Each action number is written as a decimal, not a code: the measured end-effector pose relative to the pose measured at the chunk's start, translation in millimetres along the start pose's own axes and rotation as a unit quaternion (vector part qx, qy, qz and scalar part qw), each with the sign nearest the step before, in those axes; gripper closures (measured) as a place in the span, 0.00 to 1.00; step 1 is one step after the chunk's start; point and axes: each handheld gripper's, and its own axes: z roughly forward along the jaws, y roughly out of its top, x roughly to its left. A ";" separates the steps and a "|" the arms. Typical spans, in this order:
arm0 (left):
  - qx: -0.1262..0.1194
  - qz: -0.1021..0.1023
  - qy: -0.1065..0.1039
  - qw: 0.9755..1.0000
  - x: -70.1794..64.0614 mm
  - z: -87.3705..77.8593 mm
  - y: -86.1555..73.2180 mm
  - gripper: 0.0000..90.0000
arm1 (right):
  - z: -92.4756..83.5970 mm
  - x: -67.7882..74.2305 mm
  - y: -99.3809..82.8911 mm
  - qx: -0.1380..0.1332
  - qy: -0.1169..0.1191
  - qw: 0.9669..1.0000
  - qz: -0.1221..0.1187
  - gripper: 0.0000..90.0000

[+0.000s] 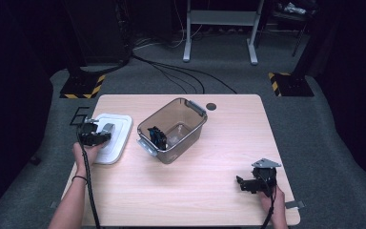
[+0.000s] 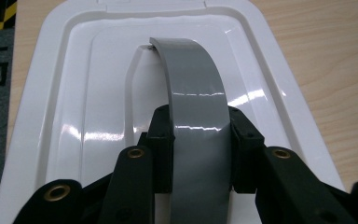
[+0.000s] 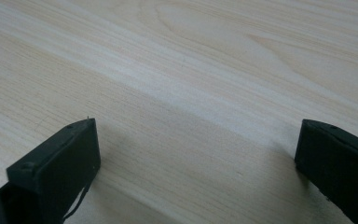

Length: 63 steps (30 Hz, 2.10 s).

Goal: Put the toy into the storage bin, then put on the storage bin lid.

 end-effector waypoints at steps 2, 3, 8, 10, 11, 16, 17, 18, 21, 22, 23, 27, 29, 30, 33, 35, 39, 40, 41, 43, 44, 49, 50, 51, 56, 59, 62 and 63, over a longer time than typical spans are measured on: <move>-0.007 0.003 -0.001 1.000 -1.3 -5.6 2.0 0.75 | -0.2 -0.1 0.1 0.001 0.002 1.000 0.000 0.00; -0.005 0.006 -0.002 1.000 -1.5 -8.5 3.4 0.75 | 0.0 0.0 0.0 0.000 0.001 1.000 0.000 0.00; -0.015 0.024 -0.003 1.000 -7.7 -26.6 11.9 0.75 | -0.1 0.0 0.1 0.001 0.002 1.000 0.000 0.00; -0.022 0.028 -0.003 0.999 -13.0 -33.8 15.5 0.75 | -0.1 0.0 0.1 0.001 0.002 1.000 0.000 0.00; -0.022 0.031 -0.006 0.999 -13.7 -36.4 16.9 0.75 | -0.1 -0.1 0.1 0.001 0.001 1.000 0.000 0.00; -0.027 0.045 -0.013 0.999 -20.2 -55.8 26.3 0.75 | -0.1 0.0 0.1 0.001 0.002 1.000 0.000 0.00; -0.029 0.046 -0.013 0.998 -21.4 -58.4 27.5 0.75 | -0.1 0.0 0.1 0.001 0.002 1.000 0.000 0.00; -0.029 0.048 -0.015 0.998 -22.9 -62.0 29.4 0.75 | -0.1 -0.1 0.0 0.001 0.001 1.000 0.000 0.00; -0.029 0.058 -0.018 0.998 -28.1 -71.1 34.5 0.75 | -0.2 0.0 0.1 0.001 0.002 1.000 0.000 0.00; -0.026 0.061 -0.020 0.998 -29.6 -74.3 36.3 0.75 | -0.1 0.0 0.1 0.001 0.002 1.000 0.000 0.00; -0.022 0.066 -0.021 0.997 -31.1 -77.6 38.5 0.75 | -0.1 -0.1 0.1 0.001 0.002 1.000 0.000 0.00; -0.025 0.078 -0.025 0.996 -38.3 -88.4 46.5 0.75 | -0.1 -0.1 0.1 0.001 0.001 1.000 0.000 0.00; -0.024 0.085 -0.027 0.996 -41.1 -92.7 50.2 0.75 | -0.1 0.0 0.1 0.001 0.002 1.000 0.000 0.00; -0.025 0.090 -0.031 0.995 -44.8 -98.3 54.6 0.75 | -0.1 -0.1 0.1 0.001 0.001 1.000 0.000 0.00; -0.027 0.096 -0.033 0.994 -47.9 -102.5 58.3 0.75 | -0.1 0.0 0.1 0.001 0.002 1.000 0.000 0.00; -0.029 0.099 -0.036 0.994 -51.2 -106.2 62.0 0.75 | -0.2 0.0 0.1 0.001 0.002 1.000 0.001 0.00; -0.029 0.111 -0.037 0.993 -57.0 -113.8 69.5 0.75 | -0.1 0.0 0.1 0.001 0.002 1.000 0.000 0.00; -0.031 0.110 -0.038 0.993 -58.6 -115.7 71.2 0.75 | -0.2 0.0 0.1 0.001 0.002 1.000 0.000 0.00; -0.030 0.113 -0.038 0.992 -59.9 -118.2 73.2 0.75 | -0.1 0.0 0.1 0.001 0.002 1.000 0.000 0.00; -0.031 0.118 -0.039 0.992 -62.7 -122.6 77.2 0.75 | -0.1 0.0 0.1 0.001 0.002 1.000 0.000 0.00; -0.034 0.121 -0.040 0.991 -64.2 -124.7 79.0 0.75 | -0.1 0.0 0.1 0.001 0.002 1.000 0.000 0.00; -0.036 0.134 -0.044 0.989 -73.5 -137.0 90.0 0.75 | -0.1 -0.1 0.1 0.001 0.001 1.000 0.000 0.00; -0.040 0.133 -0.044 0.989 -76.1 -138.8 91.9 0.75 | -0.1 0.0 0.1 0.001 0.002 1.000 0.000 0.00; -0.036 0.139 -0.046 0.989 -78.0 -141.5 94.5 0.75 | -0.1 0.0 0.1 0.001 0.002 1.000 0.001 0.00; -0.041 0.152 -0.050 0.986 -88.9 -148.4 104.1 0.75 | -0.1 -0.1 0.1 0.001 0.002 1.000 0.000 0.00; -0.042 0.159 -0.055 0.985 -95.8 -151.7 109.1 0.75 | -0.1 0.0 0.1 0.001 0.002 1.000 0.000 0.00; -0.041 0.164 -0.061 0.984 -103.4 -154.0 114.0 0.75 | -0.1 0.0 0.1 0.001 0.002 1.000 0.000 0.00; -0.042 0.167 -0.063 0.983 -106.4 -154.6 115.8 0.75 | -0.1 -0.2 0.1 0.001 0.001 1.000 -0.001 0.00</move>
